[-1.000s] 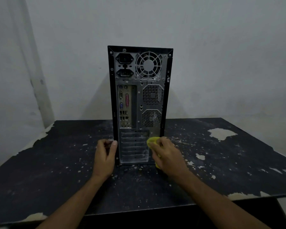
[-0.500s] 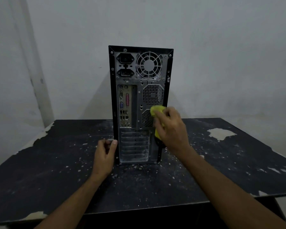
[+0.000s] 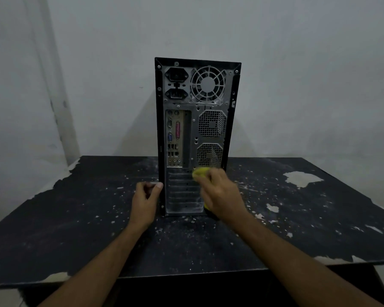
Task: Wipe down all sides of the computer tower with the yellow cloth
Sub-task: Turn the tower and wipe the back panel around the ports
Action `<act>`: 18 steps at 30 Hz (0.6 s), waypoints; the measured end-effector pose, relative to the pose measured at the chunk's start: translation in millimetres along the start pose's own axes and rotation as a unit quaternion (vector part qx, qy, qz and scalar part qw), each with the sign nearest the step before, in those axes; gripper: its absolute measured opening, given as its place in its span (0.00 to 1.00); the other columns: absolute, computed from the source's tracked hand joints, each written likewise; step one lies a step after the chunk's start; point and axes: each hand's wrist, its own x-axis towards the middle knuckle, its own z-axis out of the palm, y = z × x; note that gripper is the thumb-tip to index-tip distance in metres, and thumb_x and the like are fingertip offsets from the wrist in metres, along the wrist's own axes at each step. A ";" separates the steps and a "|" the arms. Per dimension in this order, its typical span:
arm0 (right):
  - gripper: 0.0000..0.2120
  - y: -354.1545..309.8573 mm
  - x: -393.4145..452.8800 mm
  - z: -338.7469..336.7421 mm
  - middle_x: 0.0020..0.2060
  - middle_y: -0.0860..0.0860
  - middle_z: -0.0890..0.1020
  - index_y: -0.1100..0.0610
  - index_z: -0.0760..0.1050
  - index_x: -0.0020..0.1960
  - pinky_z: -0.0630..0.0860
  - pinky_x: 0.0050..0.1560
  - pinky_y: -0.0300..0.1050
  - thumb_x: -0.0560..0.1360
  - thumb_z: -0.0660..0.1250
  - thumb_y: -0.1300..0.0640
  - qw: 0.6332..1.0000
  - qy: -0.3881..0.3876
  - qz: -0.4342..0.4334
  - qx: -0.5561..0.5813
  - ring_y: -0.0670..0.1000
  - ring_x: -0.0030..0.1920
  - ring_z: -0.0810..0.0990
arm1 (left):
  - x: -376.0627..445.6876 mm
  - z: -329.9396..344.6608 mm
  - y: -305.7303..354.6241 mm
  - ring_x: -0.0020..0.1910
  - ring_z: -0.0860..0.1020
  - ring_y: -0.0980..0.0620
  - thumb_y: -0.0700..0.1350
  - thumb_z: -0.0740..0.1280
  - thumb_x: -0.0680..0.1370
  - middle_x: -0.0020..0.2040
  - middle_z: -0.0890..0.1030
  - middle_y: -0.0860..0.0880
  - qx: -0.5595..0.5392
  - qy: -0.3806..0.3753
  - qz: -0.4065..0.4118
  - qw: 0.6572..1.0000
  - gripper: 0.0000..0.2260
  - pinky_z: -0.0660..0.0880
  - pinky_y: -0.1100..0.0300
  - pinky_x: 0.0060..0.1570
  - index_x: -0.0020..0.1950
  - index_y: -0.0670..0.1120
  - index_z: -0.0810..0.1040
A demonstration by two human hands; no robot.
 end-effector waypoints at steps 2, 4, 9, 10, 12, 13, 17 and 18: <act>0.21 -2.9 -16.4 6.8 0.51 0.56 0.72 0.58 0.78 0.65 0.79 0.29 0.50 0.73 0.74 0.60 0.999 -0.032 0.014 0.000 0.57 0.47 0.74 | -0.2 0.5 1.5 0.42 0.76 0.54 0.64 0.64 0.77 0.46 0.77 0.50 0.002 -0.002 0.000 1.000 0.19 0.73 0.57 0.44 0.54 0.49 0.73; 0.20 -6.9 -5.7 5.6 0.49 0.55 0.74 0.59 0.78 0.66 0.79 0.28 0.48 0.75 0.74 0.59 0.998 -0.004 0.062 0.011 0.56 0.45 0.76 | 0.8 1.2 3.1 0.41 0.76 0.53 0.64 0.63 0.77 0.46 0.77 0.50 0.000 -0.008 0.000 1.000 0.18 0.73 0.57 0.43 0.53 0.51 0.73; 0.18 -11.8 -10.8 8.5 0.48 0.54 0.77 0.58 0.79 0.65 0.79 0.29 0.46 0.76 0.74 0.57 0.996 0.012 0.081 -0.028 0.54 0.44 0.77 | -0.2 0.7 1.7 0.40 0.76 0.53 0.64 0.63 0.77 0.44 0.77 0.51 -0.004 -0.011 0.001 1.000 0.16 0.73 0.56 0.41 0.51 0.53 0.72; 0.16 -11.7 -18.8 8.5 0.48 0.54 0.76 0.57 0.80 0.63 0.79 0.28 0.48 0.76 0.74 0.56 0.997 0.000 0.076 -0.022 0.54 0.44 0.77 | -0.8 0.5 2.3 0.39 0.76 0.53 0.64 0.63 0.77 0.44 0.77 0.51 -0.005 -0.009 0.002 1.000 0.16 0.73 0.56 0.41 0.51 0.53 0.72; 0.13 -10.5 -23.3 4.8 0.47 0.53 0.77 0.56 0.80 0.60 0.78 0.29 0.48 0.77 0.73 0.56 0.997 -0.007 0.081 -0.005 0.54 0.43 0.77 | -0.5 0.6 2.3 0.39 0.76 0.53 0.64 0.63 0.77 0.45 0.77 0.51 -0.007 -0.010 0.001 1.000 0.16 0.73 0.56 0.40 0.51 0.53 0.72; 0.12 -10.0 -18.5 1.4 0.47 0.53 0.77 0.56 0.80 0.60 0.77 0.29 0.46 0.77 0.72 0.56 0.996 0.005 0.088 0.001 0.54 0.44 0.77 | -0.1 0.9 2.0 0.40 0.76 0.53 0.64 0.63 0.77 0.45 0.77 0.51 -0.008 -0.010 -0.001 1.000 0.16 0.73 0.56 0.40 0.52 0.52 0.72; 0.14 -7.7 2.9 -7.6 0.48 0.55 0.77 0.57 0.80 0.61 0.76 0.30 0.47 0.77 0.72 0.58 0.994 0.011 0.105 -0.008 0.55 0.46 0.77 | 2.8 0.4 -4.8 0.39 0.76 0.52 0.63 0.64 0.80 0.44 0.77 0.50 -0.001 -0.012 -0.001 1.000 0.15 0.73 0.53 0.40 0.52 0.52 0.73; 0.15 -10.6 -1.5 -5.5 0.48 0.55 0.76 0.56 0.80 0.61 0.77 0.28 0.48 0.76 0.73 0.57 0.994 -0.015 0.107 -0.014 0.55 0.45 0.77 | 2.4 -0.1 -5.5 0.39 0.76 0.52 0.63 0.64 0.80 0.45 0.77 0.50 -0.001 -0.012 -0.001 1.000 0.15 0.73 0.53 0.40 0.52 0.52 0.73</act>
